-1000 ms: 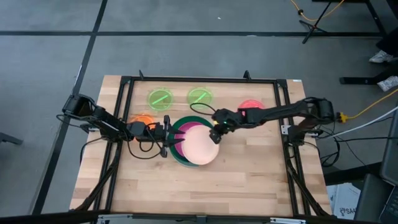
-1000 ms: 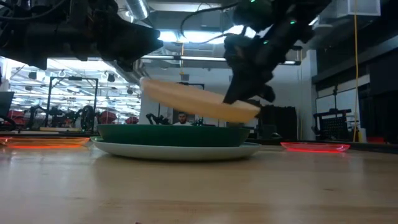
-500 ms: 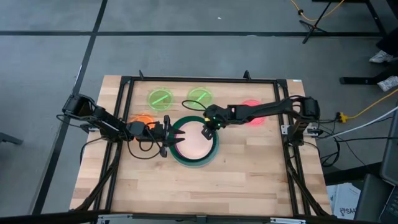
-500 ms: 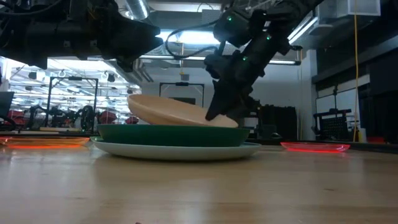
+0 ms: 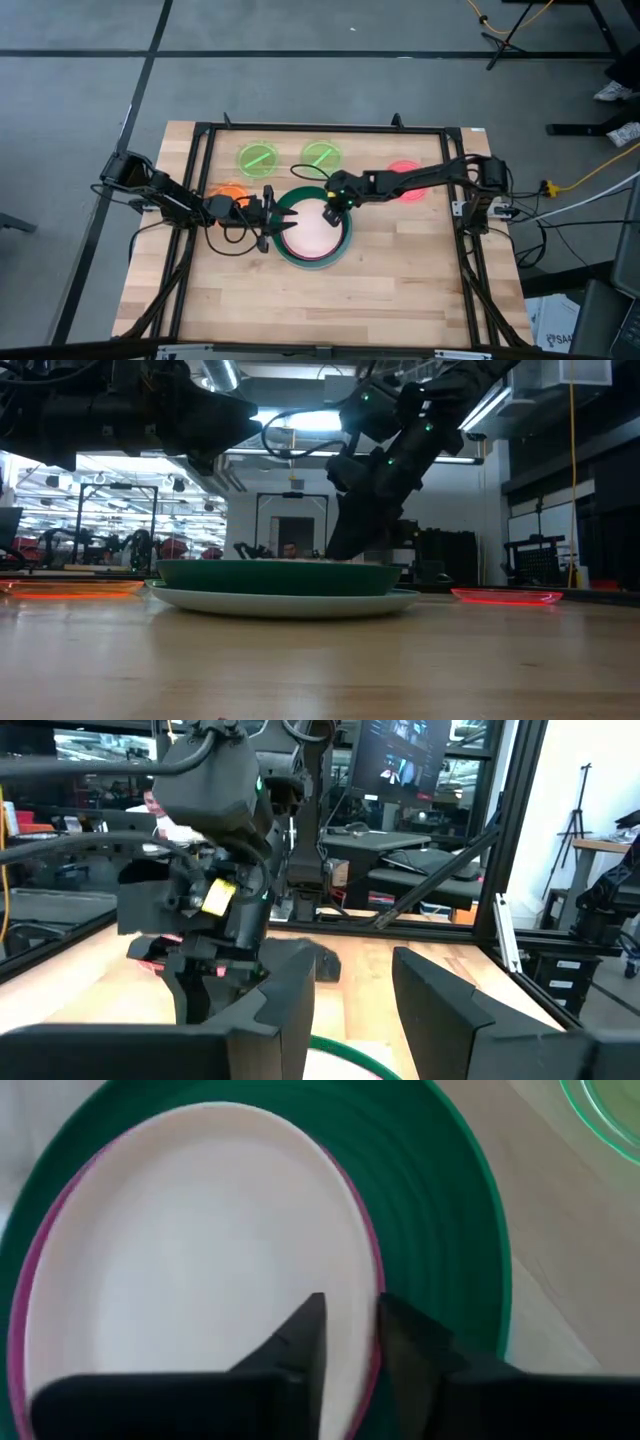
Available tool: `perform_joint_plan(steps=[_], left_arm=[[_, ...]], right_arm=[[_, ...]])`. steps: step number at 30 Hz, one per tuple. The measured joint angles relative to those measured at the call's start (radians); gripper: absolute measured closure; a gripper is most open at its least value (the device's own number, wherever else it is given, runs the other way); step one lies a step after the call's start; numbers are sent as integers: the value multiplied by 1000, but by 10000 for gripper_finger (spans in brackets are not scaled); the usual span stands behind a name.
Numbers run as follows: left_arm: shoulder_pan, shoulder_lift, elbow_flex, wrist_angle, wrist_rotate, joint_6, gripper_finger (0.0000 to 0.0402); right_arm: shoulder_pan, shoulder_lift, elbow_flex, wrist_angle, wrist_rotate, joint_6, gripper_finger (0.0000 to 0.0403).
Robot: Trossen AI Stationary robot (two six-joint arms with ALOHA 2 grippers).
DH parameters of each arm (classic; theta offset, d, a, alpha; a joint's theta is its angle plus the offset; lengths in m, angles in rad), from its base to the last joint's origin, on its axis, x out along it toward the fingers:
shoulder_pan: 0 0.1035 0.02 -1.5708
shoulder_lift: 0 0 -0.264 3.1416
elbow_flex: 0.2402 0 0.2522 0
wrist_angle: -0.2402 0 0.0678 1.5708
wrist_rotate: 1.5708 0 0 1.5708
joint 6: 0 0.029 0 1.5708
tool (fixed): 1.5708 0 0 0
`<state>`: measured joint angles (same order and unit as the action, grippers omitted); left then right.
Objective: Stack plastic plates
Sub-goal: Stack the light brown plate on top of the pink plate, then stack the red transparent plate on top of the light brown plate
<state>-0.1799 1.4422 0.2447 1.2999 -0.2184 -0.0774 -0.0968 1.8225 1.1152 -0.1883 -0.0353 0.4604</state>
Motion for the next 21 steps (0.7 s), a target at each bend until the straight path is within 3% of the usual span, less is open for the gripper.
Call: perform_joint_plan(steps=[3,6,15,21], left_arm=[[0,0,0,-1,1,-1,272],[-1,0,0,-5,1,-2,272],[-18,0,0,-6,0,0,272],[-18,0,0,-8,-1,1,272]], right_arm=[[-4,-46,0,-73,15,-29,290],[3,-119,0,-178,113,-55,278],[11,-326,-44,-491,366,-71,276],[-9,-373,-123,-624,517,3,276]])
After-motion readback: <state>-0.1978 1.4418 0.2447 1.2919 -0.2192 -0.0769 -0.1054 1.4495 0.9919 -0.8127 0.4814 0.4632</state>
